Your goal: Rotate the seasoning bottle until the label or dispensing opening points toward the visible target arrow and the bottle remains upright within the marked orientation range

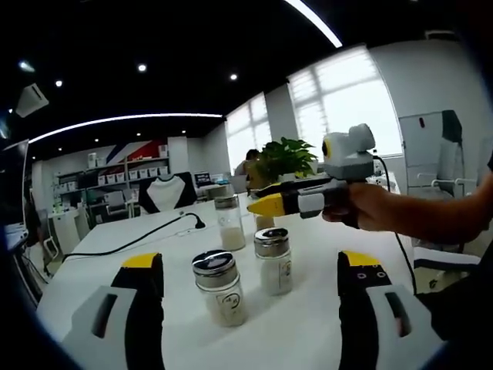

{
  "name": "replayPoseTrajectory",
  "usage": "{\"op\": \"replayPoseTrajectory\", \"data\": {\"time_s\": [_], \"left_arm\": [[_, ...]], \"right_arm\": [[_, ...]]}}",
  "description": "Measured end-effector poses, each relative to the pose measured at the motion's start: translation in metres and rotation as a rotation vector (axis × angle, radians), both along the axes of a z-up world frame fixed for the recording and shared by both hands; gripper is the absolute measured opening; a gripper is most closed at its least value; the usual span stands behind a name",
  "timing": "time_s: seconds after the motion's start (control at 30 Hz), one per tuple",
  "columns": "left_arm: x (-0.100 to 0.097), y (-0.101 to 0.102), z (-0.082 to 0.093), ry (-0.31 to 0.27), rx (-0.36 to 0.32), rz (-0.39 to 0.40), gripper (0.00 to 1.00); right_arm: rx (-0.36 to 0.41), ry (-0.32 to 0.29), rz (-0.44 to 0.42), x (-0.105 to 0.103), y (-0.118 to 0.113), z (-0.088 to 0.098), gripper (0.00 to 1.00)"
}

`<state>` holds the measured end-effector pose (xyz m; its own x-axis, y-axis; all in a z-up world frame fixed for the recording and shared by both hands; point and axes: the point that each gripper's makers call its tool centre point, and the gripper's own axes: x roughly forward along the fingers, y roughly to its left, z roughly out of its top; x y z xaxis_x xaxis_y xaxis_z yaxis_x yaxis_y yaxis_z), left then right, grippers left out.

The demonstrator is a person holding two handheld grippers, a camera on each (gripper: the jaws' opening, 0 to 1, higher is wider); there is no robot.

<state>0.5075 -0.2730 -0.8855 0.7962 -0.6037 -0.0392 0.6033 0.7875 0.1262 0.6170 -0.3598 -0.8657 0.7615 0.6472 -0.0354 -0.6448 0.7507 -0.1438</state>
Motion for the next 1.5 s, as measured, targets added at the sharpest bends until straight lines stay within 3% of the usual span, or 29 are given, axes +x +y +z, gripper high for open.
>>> {"op": "replayPoseTrajectory", "data": {"time_s": [0.2, 0.37, 0.5, 0.67, 0.73, 0.87, 1.1, 1.37, 1.5], "left_arm": [[0.000, -0.004, -0.004, 0.013, 0.006, -0.005, 1.00], [0.001, -0.006, -0.004, 0.008, -0.004, -0.002, 1.00], [0.002, -0.006, -0.004, 0.003, -0.009, 0.000, 1.00], [0.003, -0.004, -0.004, 0.002, -0.014, 0.005, 1.00], [0.003, -0.003, -0.004, 0.003, -0.017, 0.008, 1.00], [0.003, -0.002, -0.004, 0.001, -0.020, 0.009, 1.00], [0.003, -0.003, -0.004, 0.002, -0.017, 0.007, 1.00], [0.004, -0.004, -0.006, 0.005, -0.017, 0.008, 1.00], [0.004, -0.005, -0.005, 0.001, -0.020, 0.008, 0.98]], "right_arm": [[-0.020, 0.006, -0.075, 0.028, -0.009, -0.003, 0.41], [0.035, 0.046, -0.153, 0.048, -0.017, -0.006, 0.41], [0.023, 0.026, -0.210, 0.068, -0.021, -0.010, 0.38], [0.040, 0.028, -0.216, 0.086, -0.017, -0.013, 0.42], [-0.015, 0.016, -0.228, 0.091, -0.016, -0.018, 0.43], [-0.036, 0.030, -0.237, 0.104, -0.012, -0.025, 0.49], [-0.037, 0.030, -0.290, 0.131, -0.016, -0.026, 0.46], [-0.022, 0.049, -0.273, 0.135, -0.011, -0.028, 0.40], [0.027, 0.080, -0.246, 0.131, -0.011, -0.026, 0.39]]}}
